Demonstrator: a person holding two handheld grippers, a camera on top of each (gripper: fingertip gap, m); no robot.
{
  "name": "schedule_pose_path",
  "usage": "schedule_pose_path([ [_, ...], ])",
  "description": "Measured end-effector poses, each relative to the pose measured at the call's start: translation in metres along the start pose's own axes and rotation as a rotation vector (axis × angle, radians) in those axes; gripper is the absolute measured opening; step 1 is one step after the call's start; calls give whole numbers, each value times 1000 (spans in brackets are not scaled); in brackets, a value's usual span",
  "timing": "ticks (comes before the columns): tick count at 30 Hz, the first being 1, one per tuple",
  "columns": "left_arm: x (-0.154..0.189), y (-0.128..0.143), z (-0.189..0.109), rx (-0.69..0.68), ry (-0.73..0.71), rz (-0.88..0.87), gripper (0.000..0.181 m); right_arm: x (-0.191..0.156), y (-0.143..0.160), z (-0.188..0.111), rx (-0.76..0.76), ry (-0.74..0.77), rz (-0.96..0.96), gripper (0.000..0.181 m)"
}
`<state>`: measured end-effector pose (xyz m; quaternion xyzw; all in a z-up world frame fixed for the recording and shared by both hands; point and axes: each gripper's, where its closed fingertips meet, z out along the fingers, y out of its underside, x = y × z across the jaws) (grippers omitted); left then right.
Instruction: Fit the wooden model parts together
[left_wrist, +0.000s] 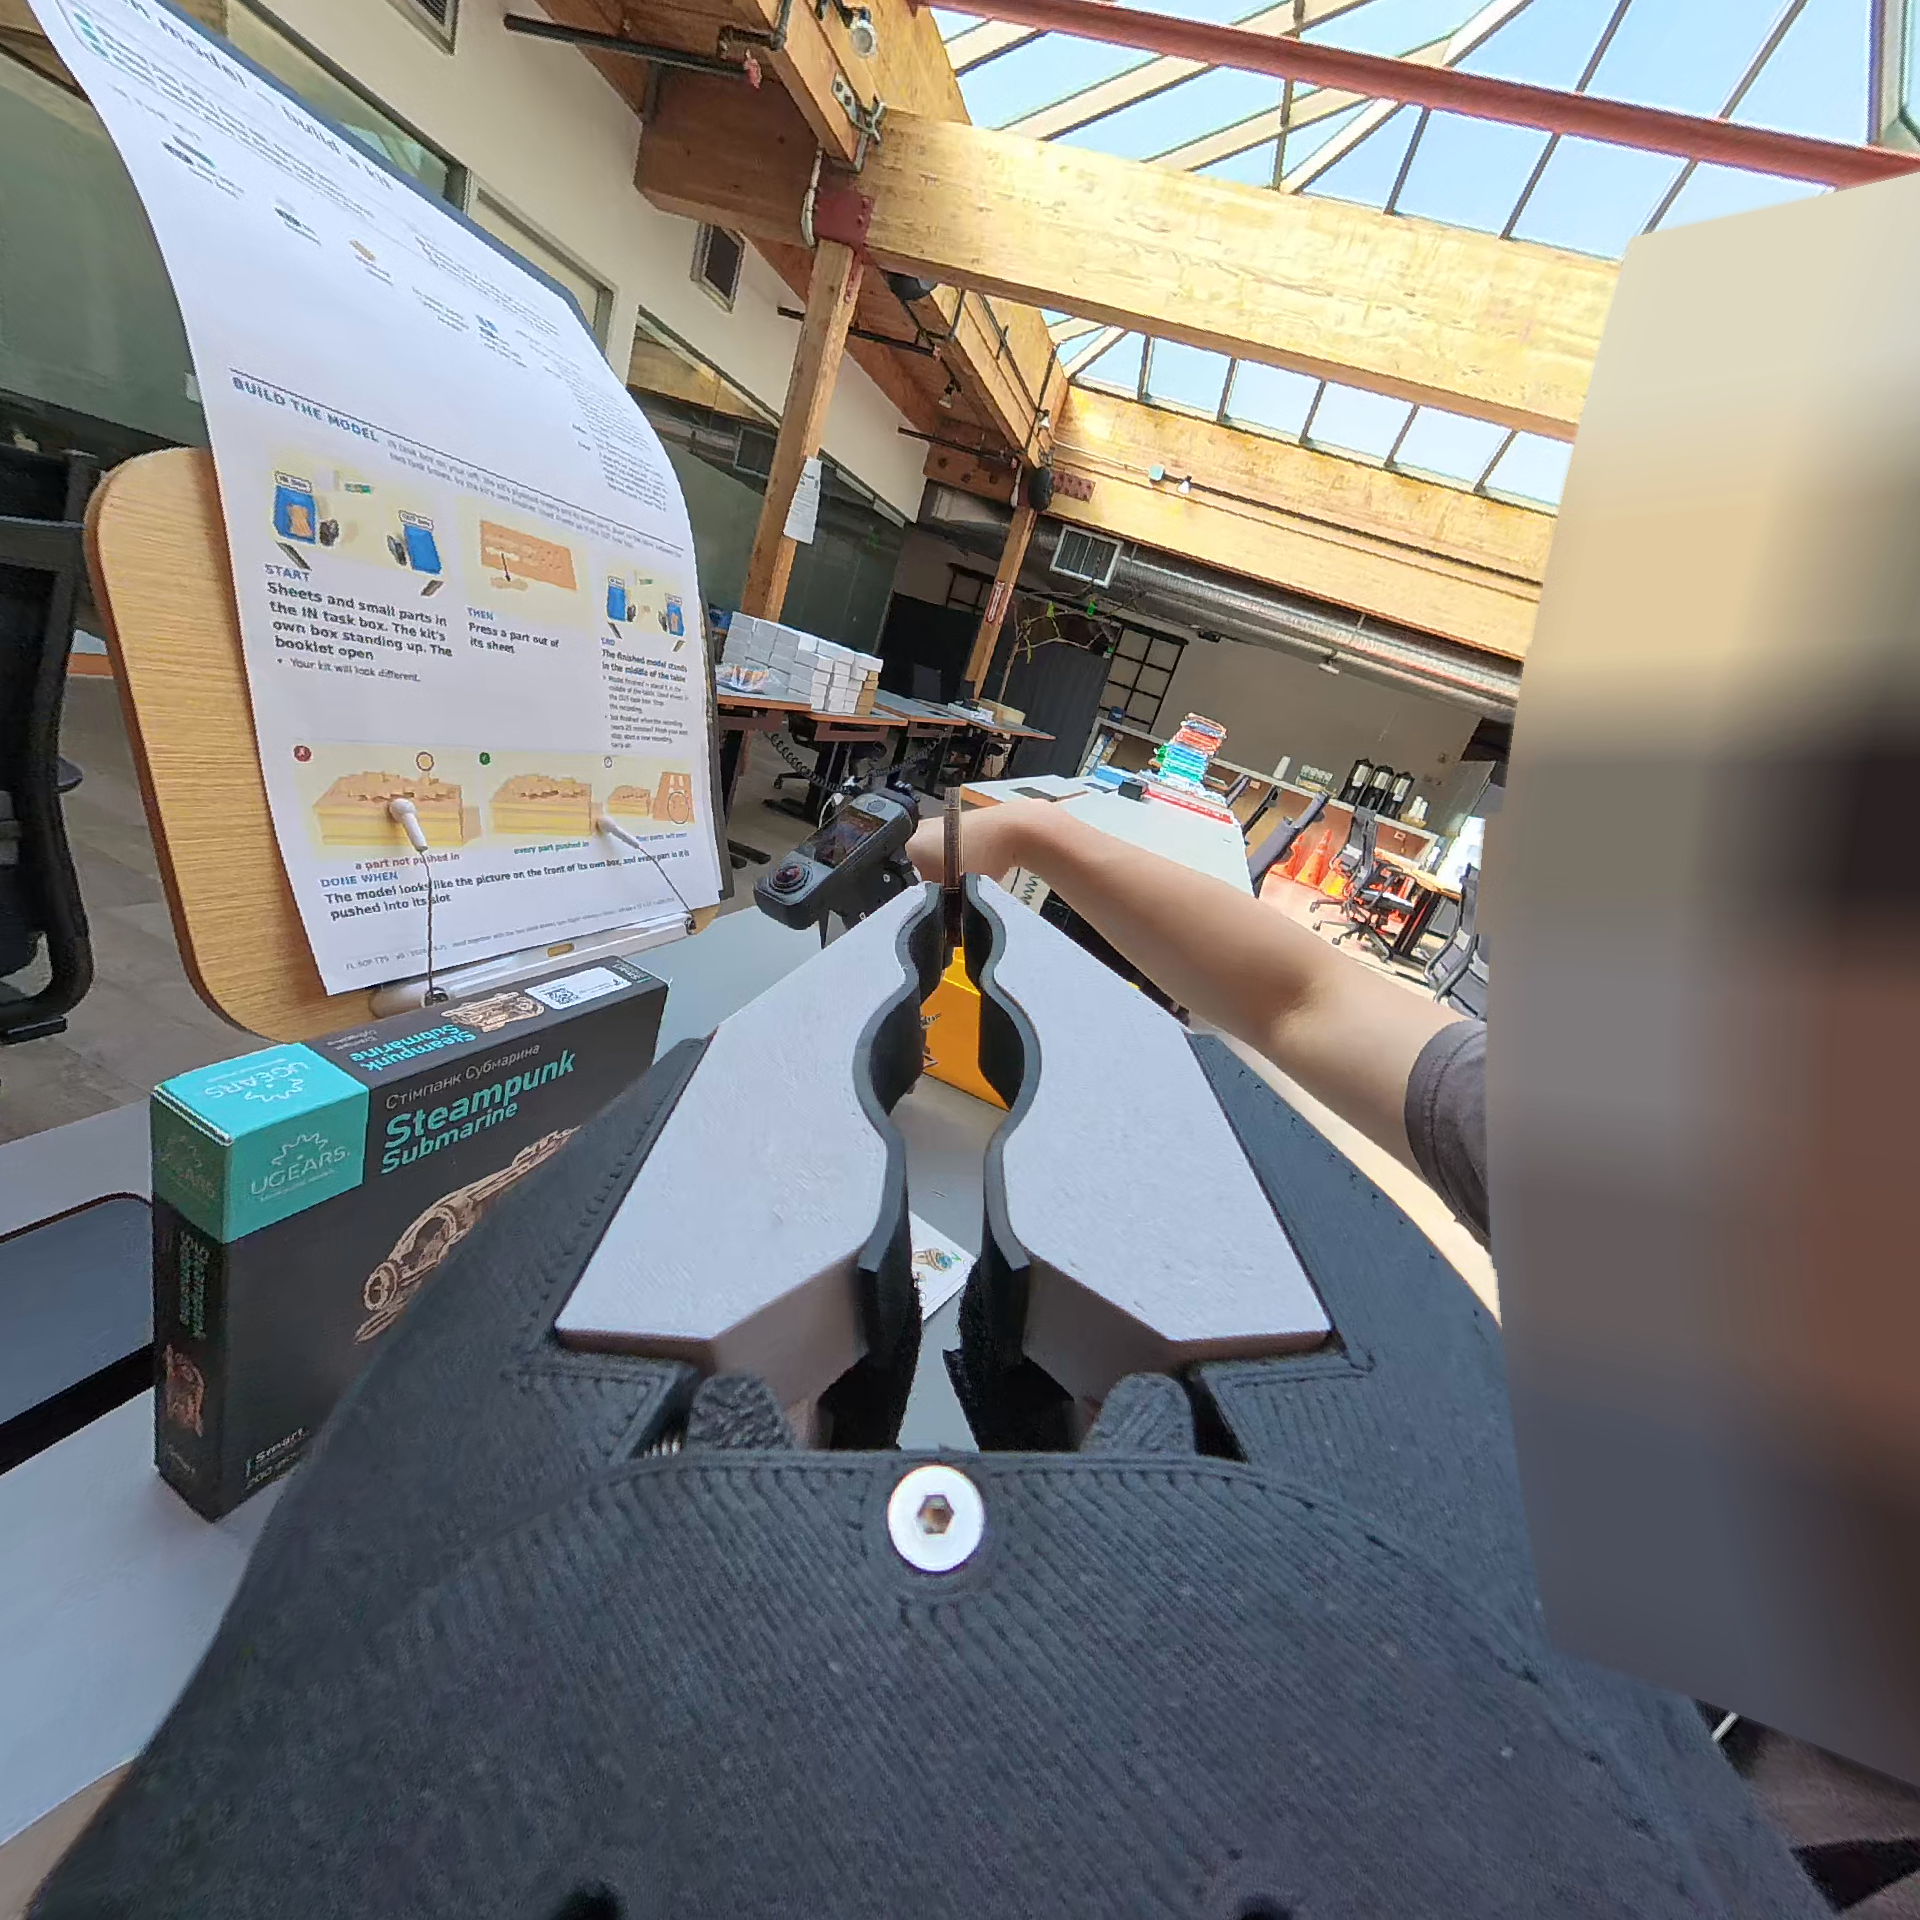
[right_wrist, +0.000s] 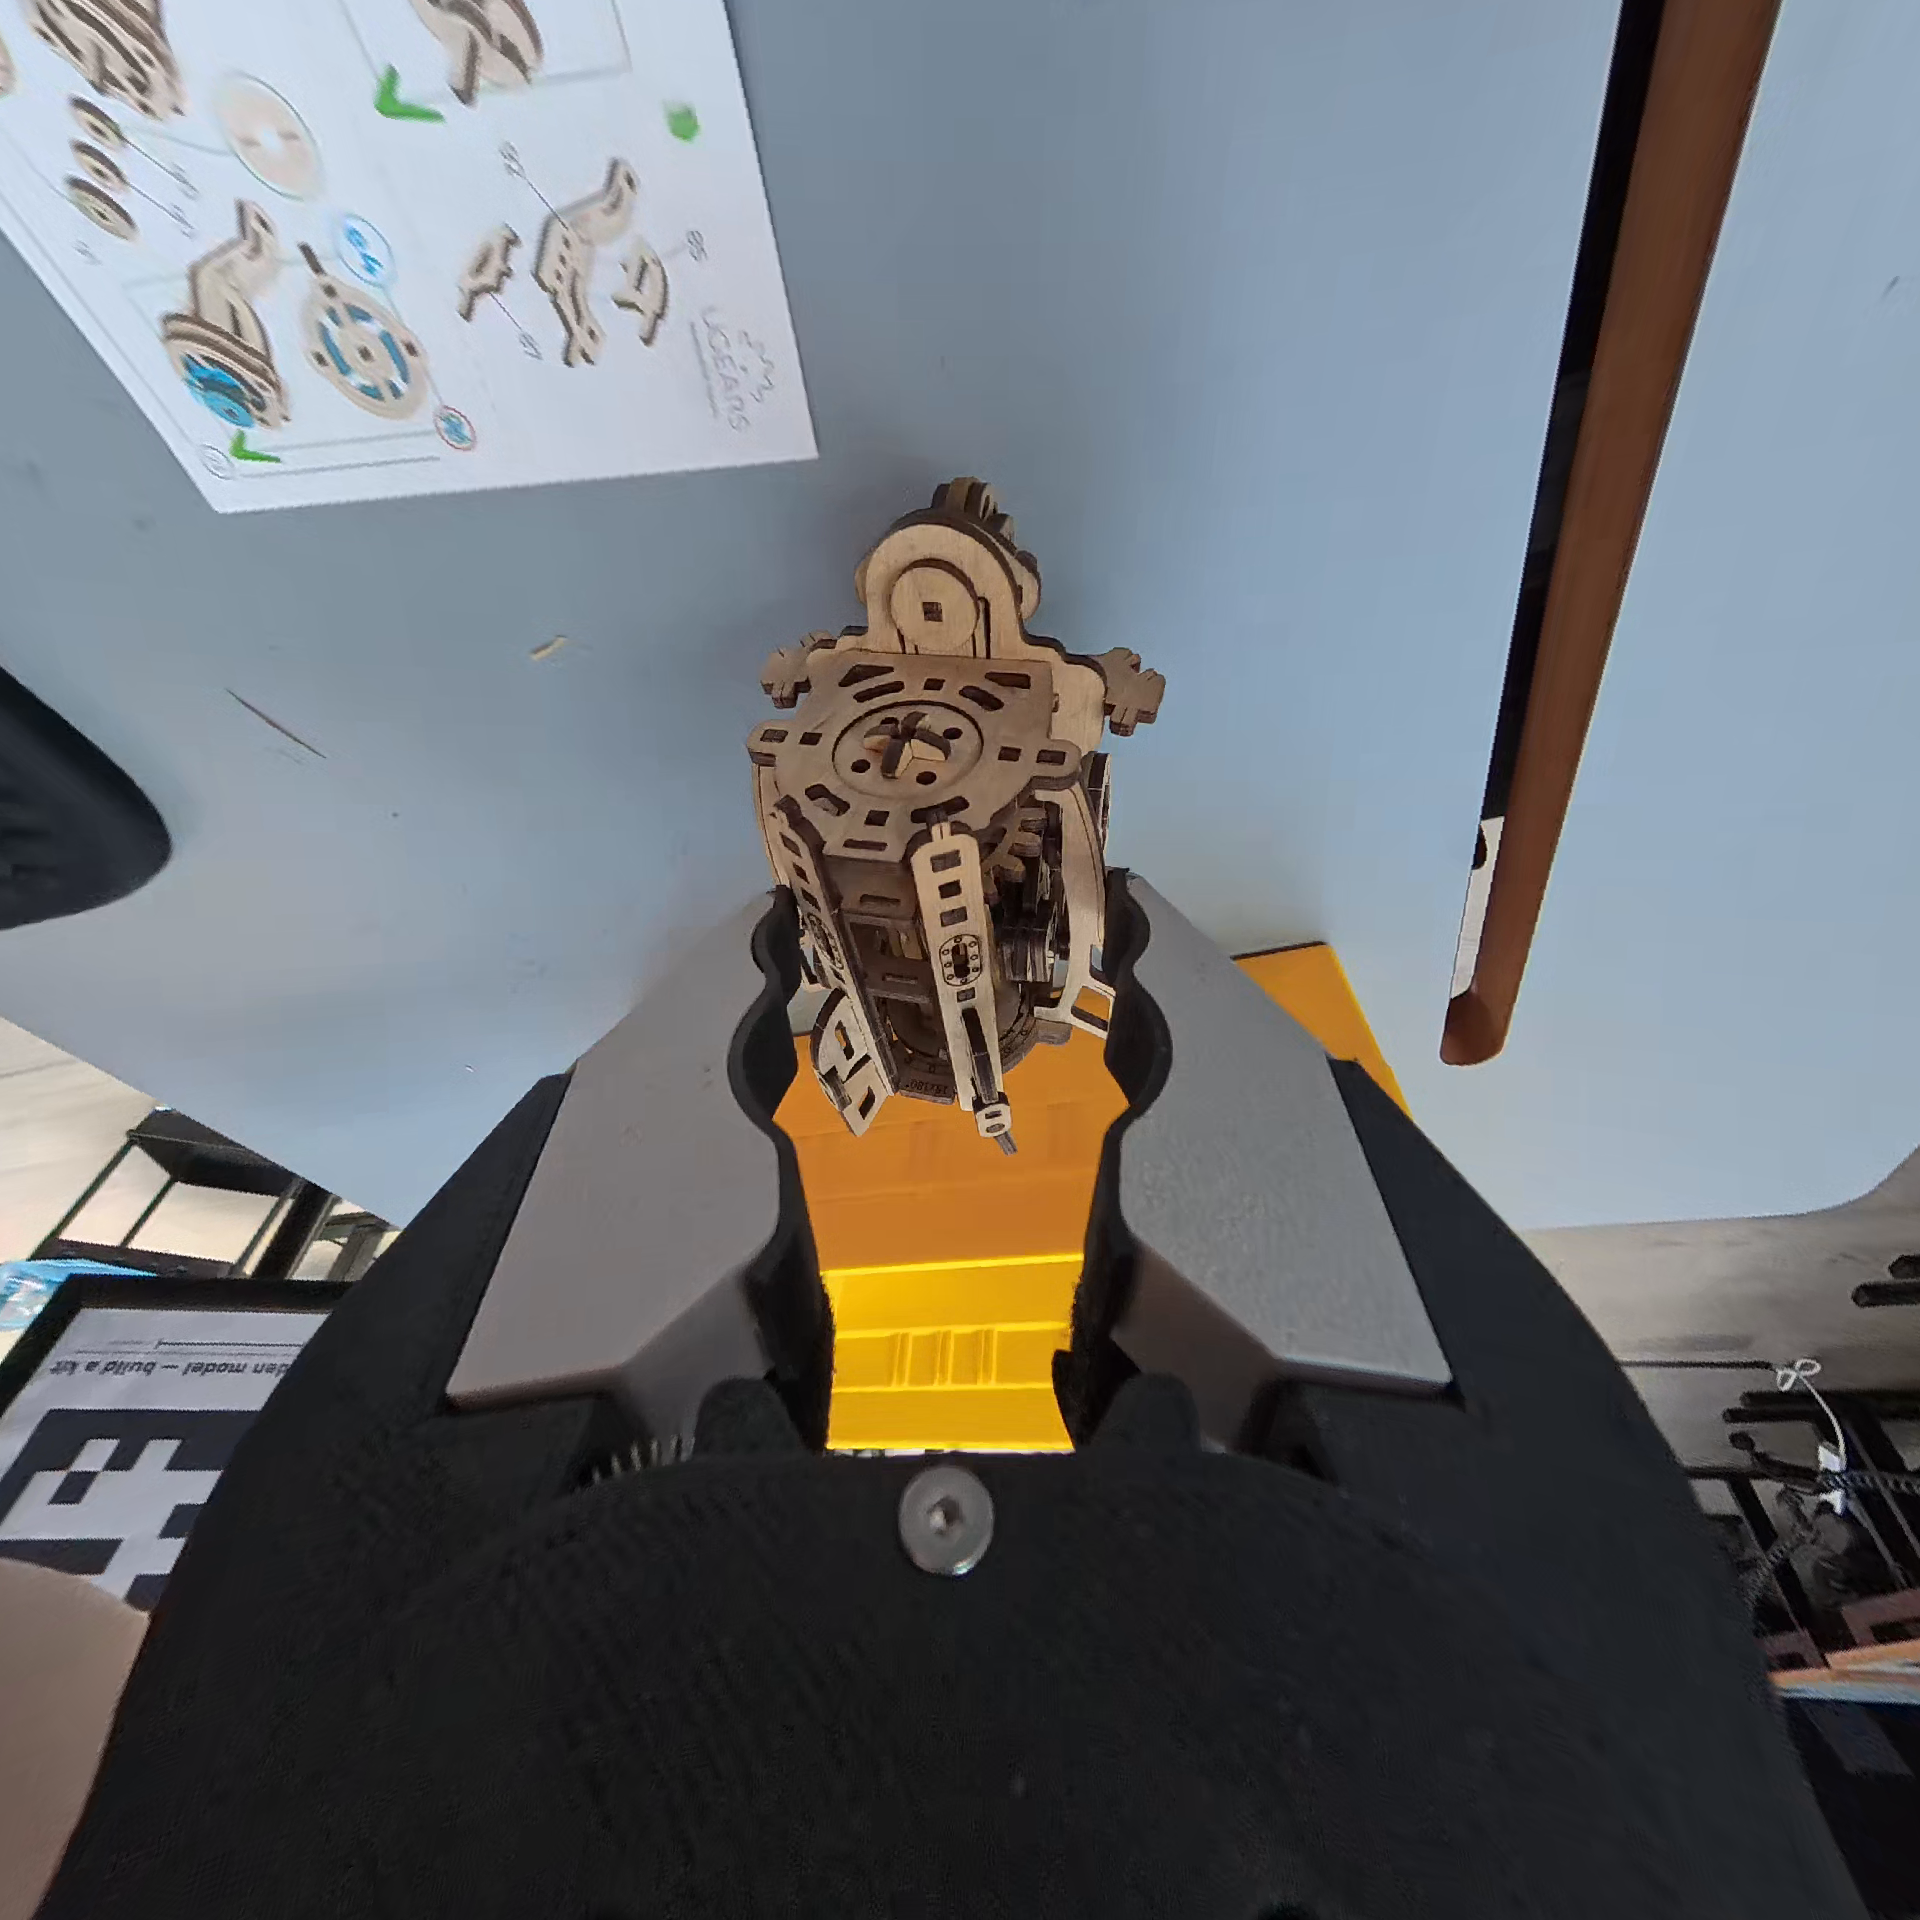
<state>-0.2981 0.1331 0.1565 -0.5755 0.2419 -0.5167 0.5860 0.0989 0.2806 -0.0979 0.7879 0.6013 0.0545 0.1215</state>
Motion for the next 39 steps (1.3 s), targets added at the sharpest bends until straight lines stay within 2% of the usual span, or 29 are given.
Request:
schedule_pose_path([
  [6, -5, 5, 4, -20, -26, 11, 0, 10, 5, 15, -32, 16, -50, 59],
  [13, -14, 10, 5, -38, -43, 3, 1, 11, -2, 14, -15, 44, -105, 60],
  [19, -9, 11, 6, -45, -29, 9, 1, 15, -5, 13, 3, 78, -117, 59],
  [24, 1, 11, 8, -54, -11, 30, 1, 20, -3, 5, 8, 115, -102, 58],
  [28, 8, 7, 7, -41, 8, 33, 1, 19, 1, -15, 63, 192, -80, 60],
  [30, 11, 5, 6, -36, 16, 36, 1, 15, 1, -36, 149, 271, -61, 61],
  [32, 13, 3, 5, -34, 18, 43, 1, 5, -4, -69, 328, 366, -23, 61],
  [36, 21, 0, 2, -36, 18, 75, 1, -47, -8, -145, 855, 543, 61, 60],
  [39, 30, -3, 1, -31, 37, 90, 1, -89, 10, -189, 1218, 770, 147, 82],
])
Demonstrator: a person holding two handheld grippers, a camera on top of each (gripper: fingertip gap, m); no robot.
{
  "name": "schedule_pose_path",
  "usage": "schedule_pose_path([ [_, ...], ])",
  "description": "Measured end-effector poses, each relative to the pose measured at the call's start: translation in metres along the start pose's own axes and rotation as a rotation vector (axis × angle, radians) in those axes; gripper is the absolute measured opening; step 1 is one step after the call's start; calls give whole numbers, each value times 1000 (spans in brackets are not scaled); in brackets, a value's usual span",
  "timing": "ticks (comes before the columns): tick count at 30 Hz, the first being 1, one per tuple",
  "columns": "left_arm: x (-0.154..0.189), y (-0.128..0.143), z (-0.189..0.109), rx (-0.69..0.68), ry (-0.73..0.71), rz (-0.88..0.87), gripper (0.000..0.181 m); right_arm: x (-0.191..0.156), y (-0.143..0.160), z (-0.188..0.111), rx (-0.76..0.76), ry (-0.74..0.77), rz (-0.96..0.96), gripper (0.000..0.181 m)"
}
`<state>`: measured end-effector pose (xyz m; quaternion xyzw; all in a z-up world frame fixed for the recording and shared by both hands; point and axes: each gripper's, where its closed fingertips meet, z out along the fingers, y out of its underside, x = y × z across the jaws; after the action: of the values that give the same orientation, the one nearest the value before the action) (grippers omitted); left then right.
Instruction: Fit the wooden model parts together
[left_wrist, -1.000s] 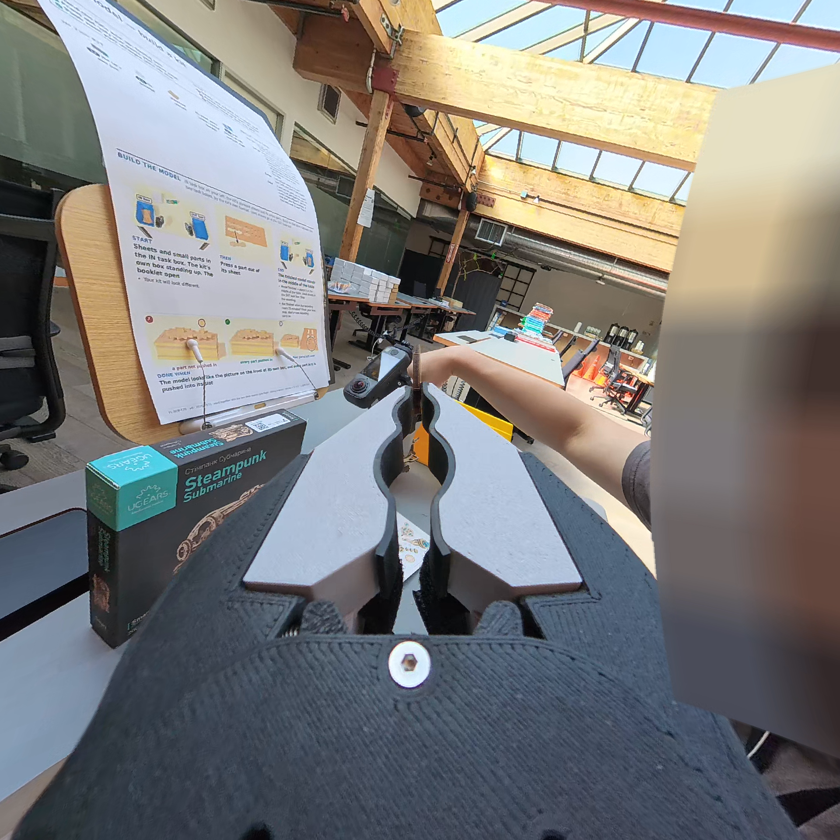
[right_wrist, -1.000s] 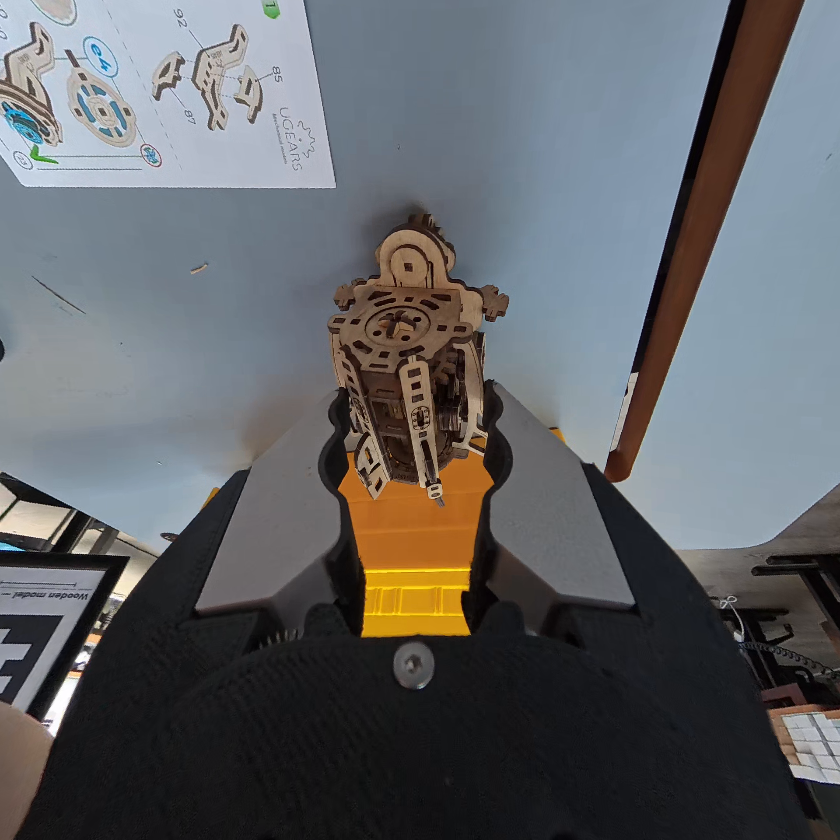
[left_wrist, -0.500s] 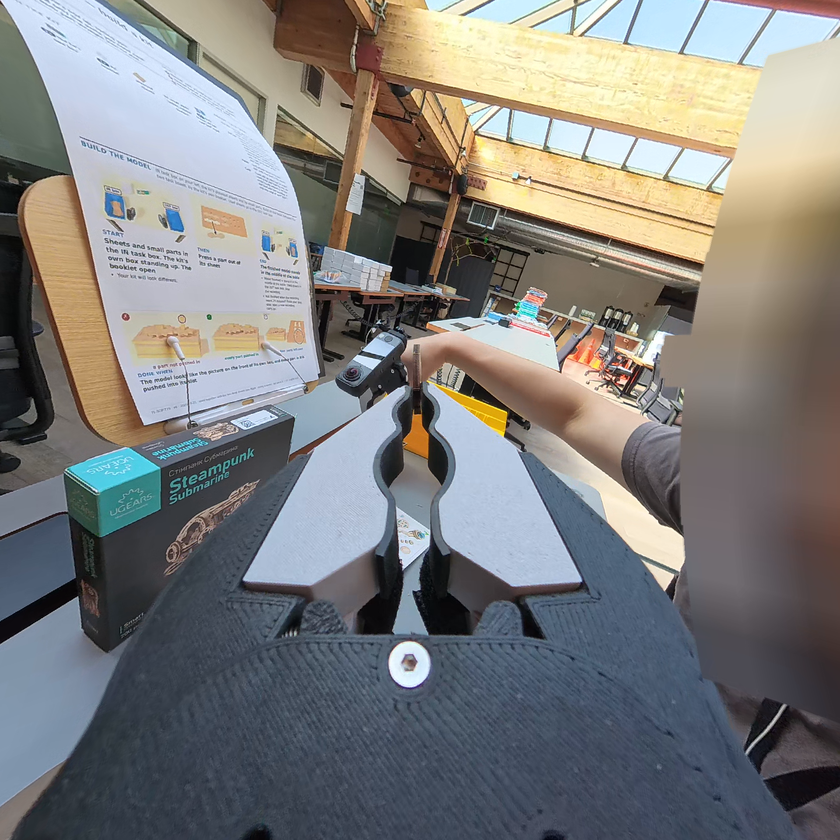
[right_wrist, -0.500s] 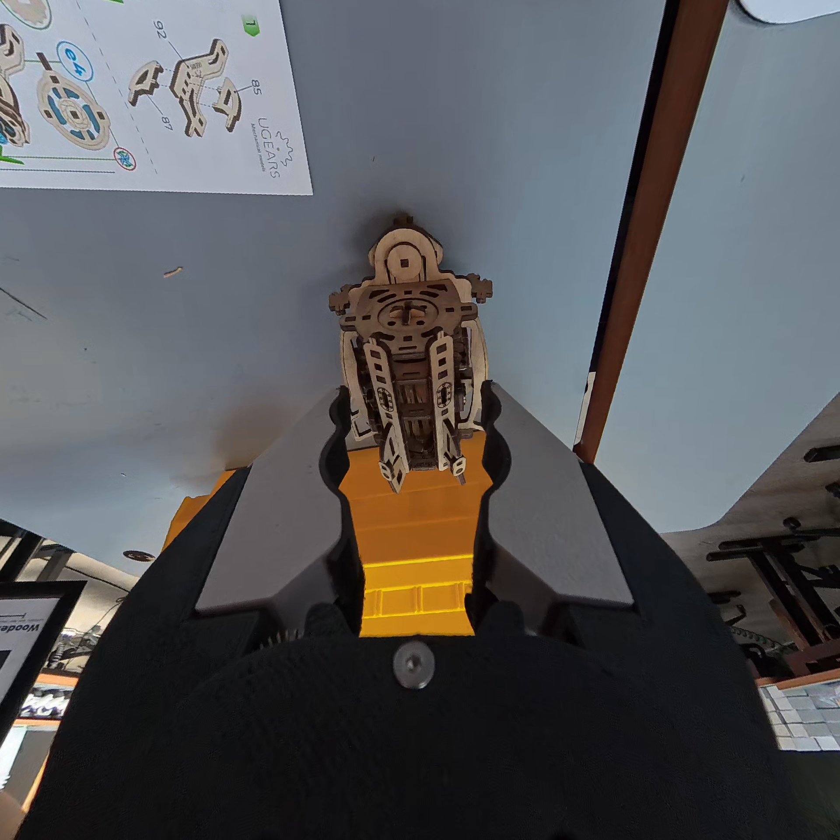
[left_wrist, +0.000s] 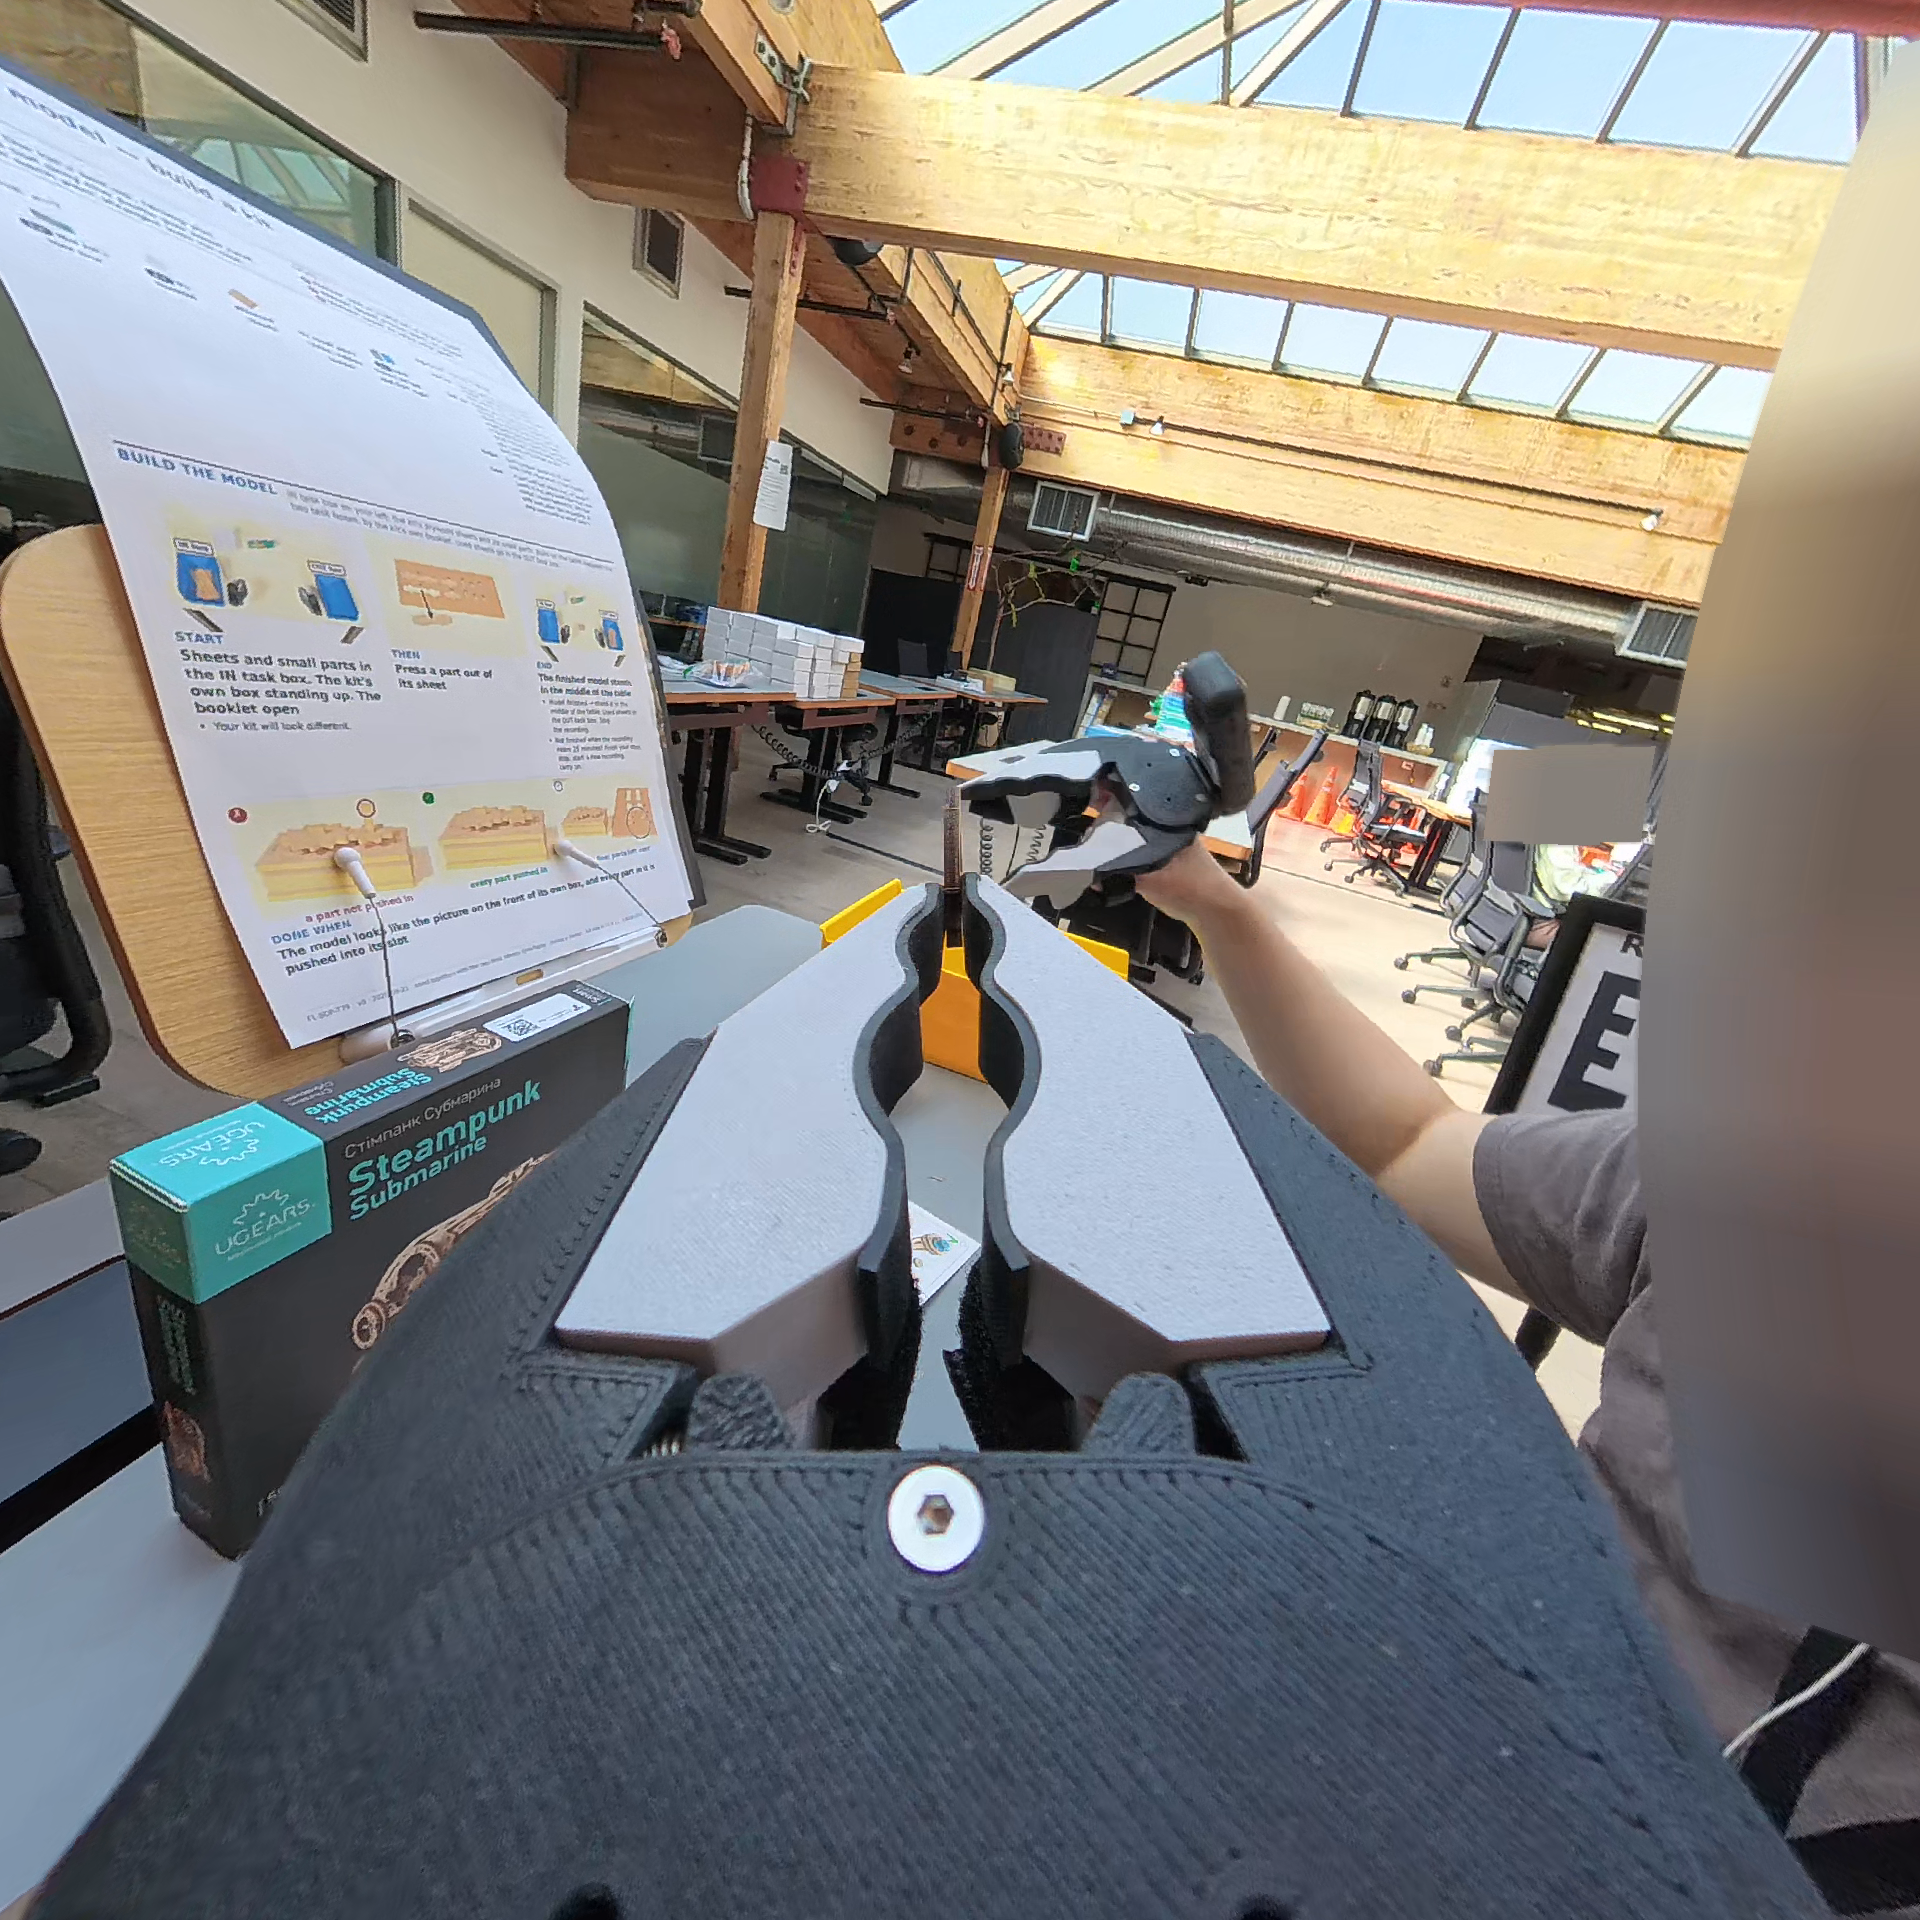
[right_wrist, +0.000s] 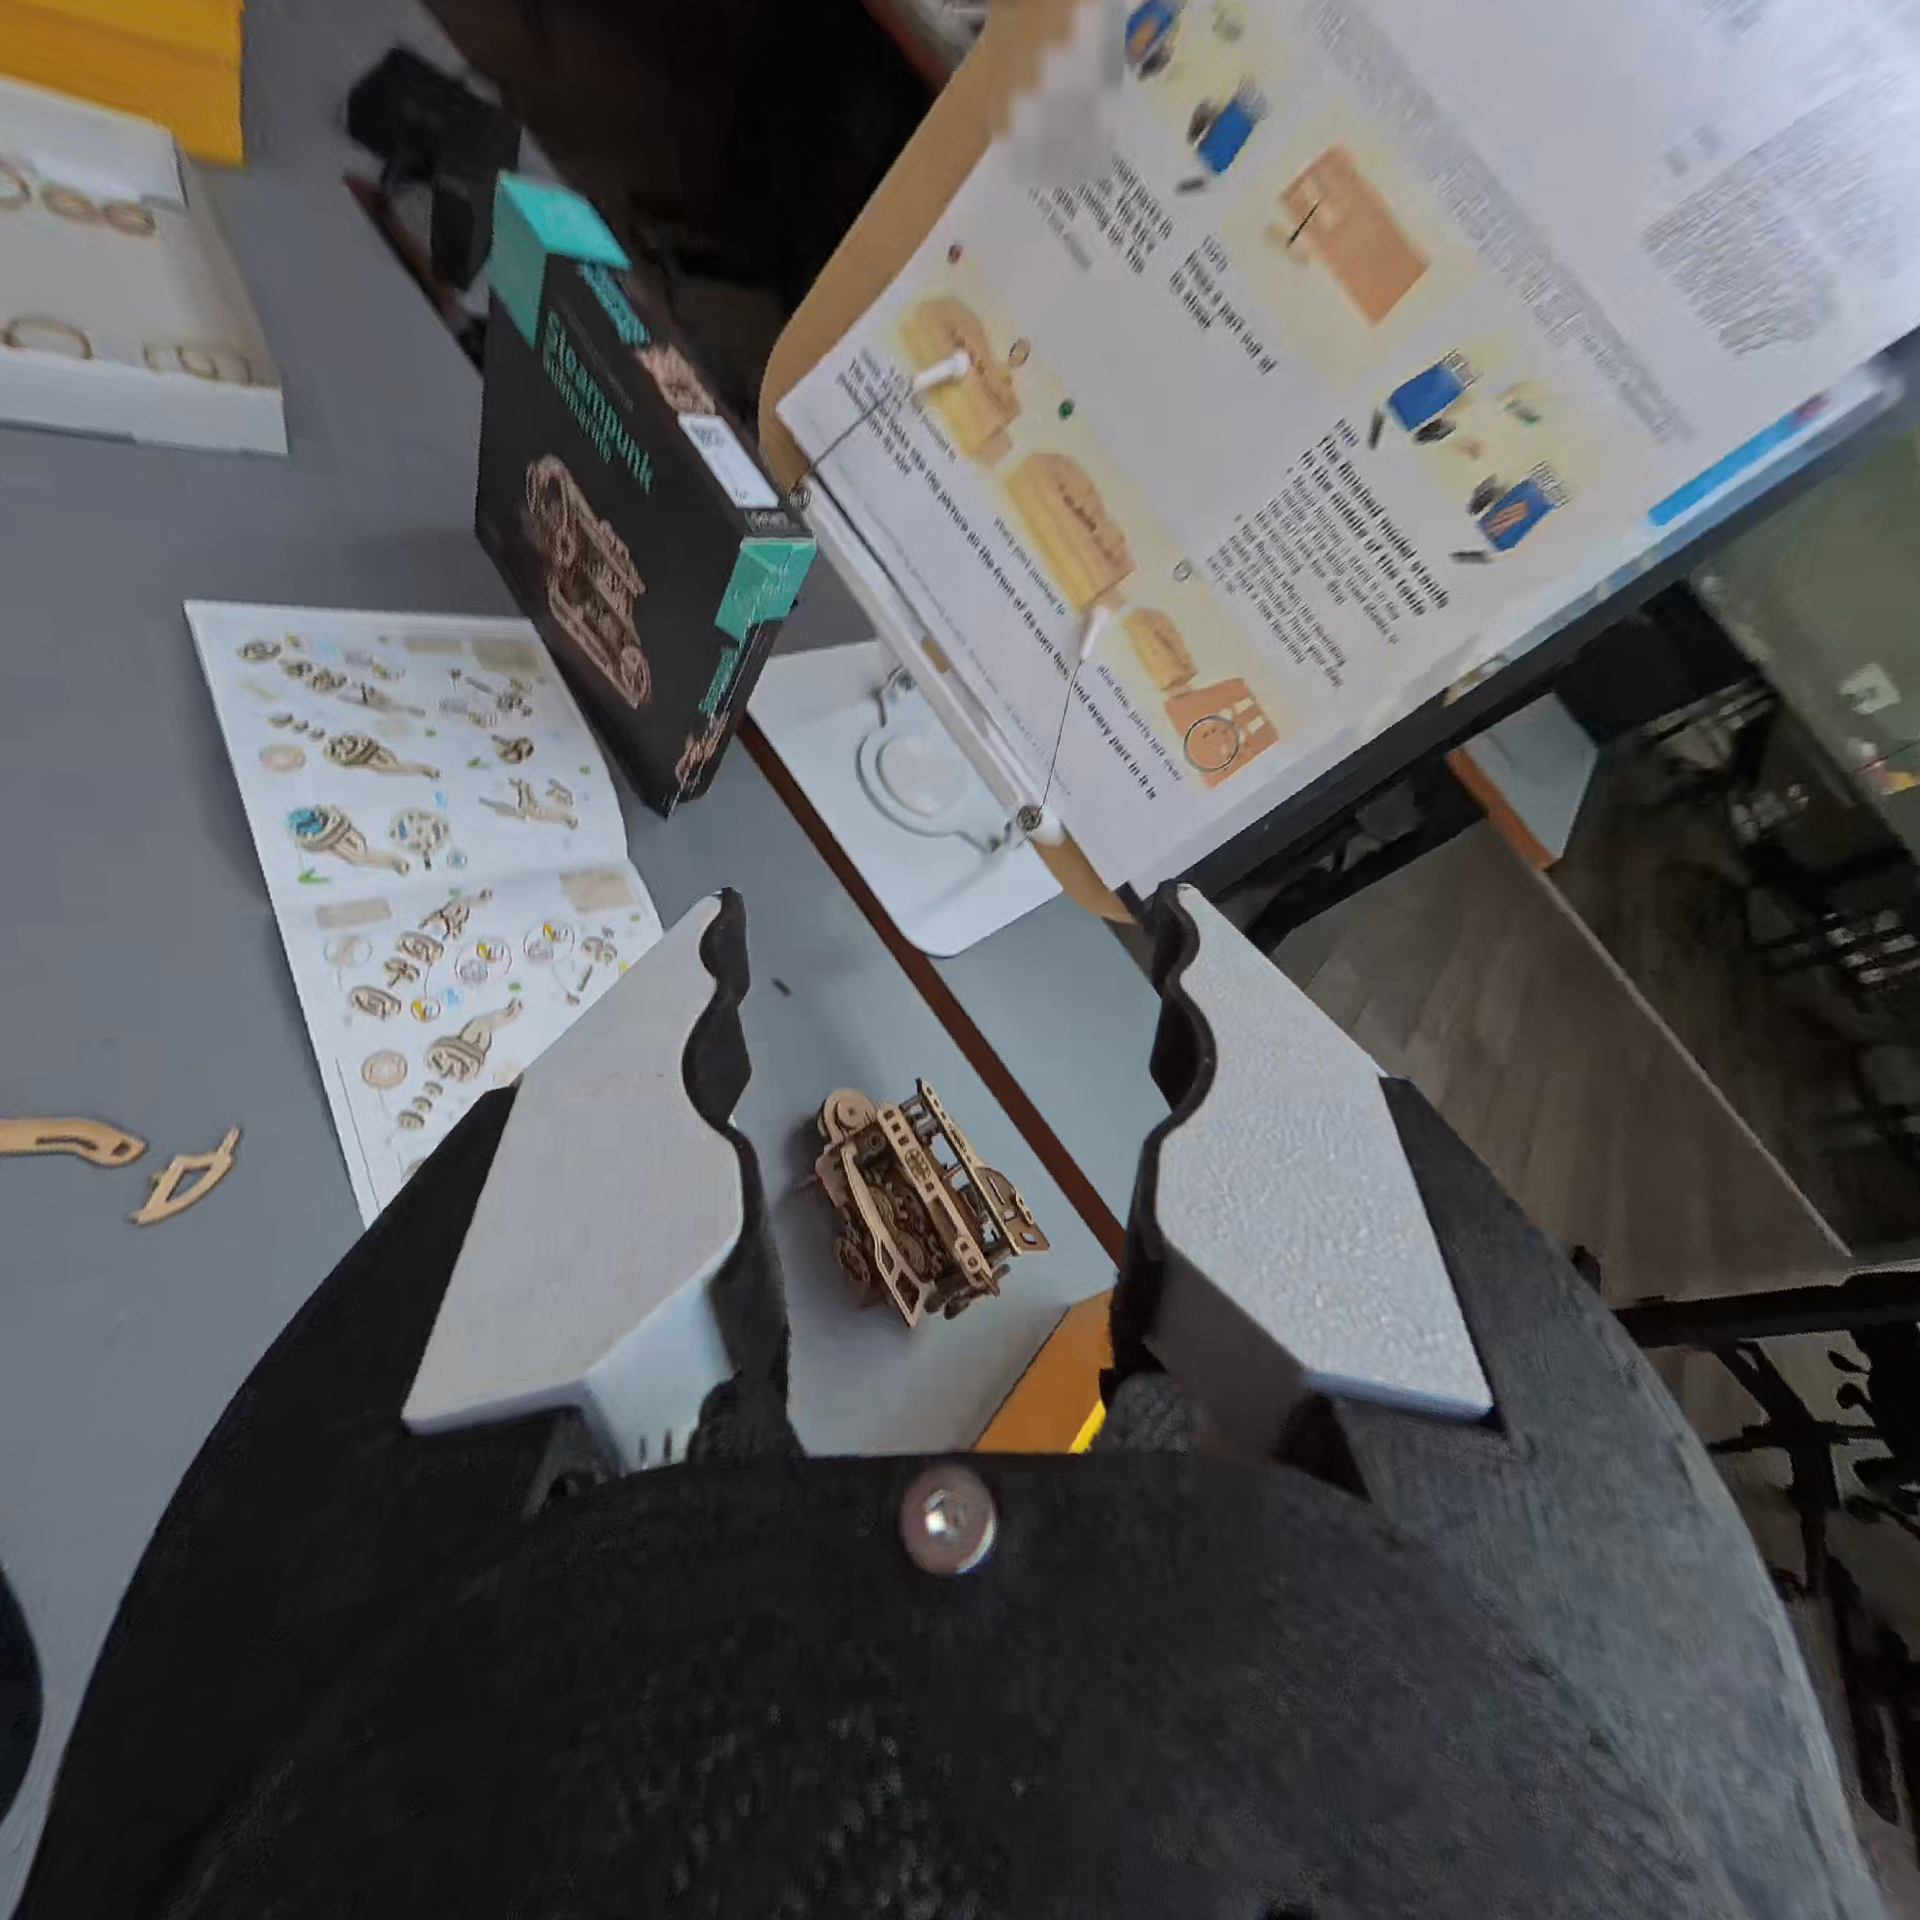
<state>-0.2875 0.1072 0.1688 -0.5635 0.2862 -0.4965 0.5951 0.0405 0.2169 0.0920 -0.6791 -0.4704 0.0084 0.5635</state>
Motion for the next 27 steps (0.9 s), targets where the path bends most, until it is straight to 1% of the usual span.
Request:
schedule_pose_path([
  [1, 3, -1, 0, 1, 8, 3, 1, -7, -9, -15, 109, 62, 29, 89],
  [2, 6, -1, 0, 1, 16, 6, 1, -19, -13, -28, 201, 94, 47, 100],
  [3, 9, -2, 0, 1, 23, 9, 1, -30, -13, -37, 259, 129, 68, 106],
  [4, 12, -3, -1, 3, 30, 12, 1, -45, -8, -42, 289, 138, 112, 106],
  [5, 15, -4, -1, 6, 35, 15, 1, -65, 2, -41, 272, 111, 159, 111],
  [6, 17, -5, -1, 9, 41, 17, 1, -83, 14, -40, 247, 115, 192, 108],
  [8, 23, -6, -2, 14, 56, 20, 1, -117, 28, -39, 261, 143, 182, 88],
  [9, 25, -6, -2, 9, 62, 22, 1, -134, 32, -39, 278, 150, 175, 79],
  [10, 28, -4, -1, -1, 67, 25, 1, -149, 34, -38, 299, 159, 175, 75],
  [12, 30, 0, 0, -28, 67, 37, 1, -183, 33, -33, 351, 107, 178, 59],
  [14, 30, 8, 2, -61, 64, 39, 1, -211, 31, -20, 367, 33, 159, 65],
  [15, 30, 13, 4, -79, 67, 32, 1, -220, 33, -11, 335, 3, 136, 65],
  [17, 30, 23, 7, -125, 80, 4, 1, -224, 31, 1, 292, 1, 75, 64],
  [18, 31, 28, 8, -146, 89, -7, 1, -226, 25, 4, 289, -16, 51, 60],
  [19, 33, 33, 10, -169, 97, -13, 1, -228, 16, 6, 296, -41, 29, 50],
  [20, 33, 39, 11, -195, 101, -16, 1, -231, 7, 7, 306, -71, -3, 35],
  [23, 34, 60, 17, -288, 115, -29, 1, -227, -21, 15, 324, -72, -94, 5],
  [24, 34, 68, 19, -319, 119, -38, 1, -222, -29, 21, 313, -63, -65, 4],
  [25, 33, 76, 22, -349, 122, -50, 1, -219, -39, 27, 291, -90, 13, 4],
  [26, 33, 84, 26, -378, 131, -65, 1, -221, -50, 32, 278, -146, 106, 3],
  [27, 34, 93, 30, -407, 146, -83, 1, -223, -65, 32, 304, -204, 181, 2],
])
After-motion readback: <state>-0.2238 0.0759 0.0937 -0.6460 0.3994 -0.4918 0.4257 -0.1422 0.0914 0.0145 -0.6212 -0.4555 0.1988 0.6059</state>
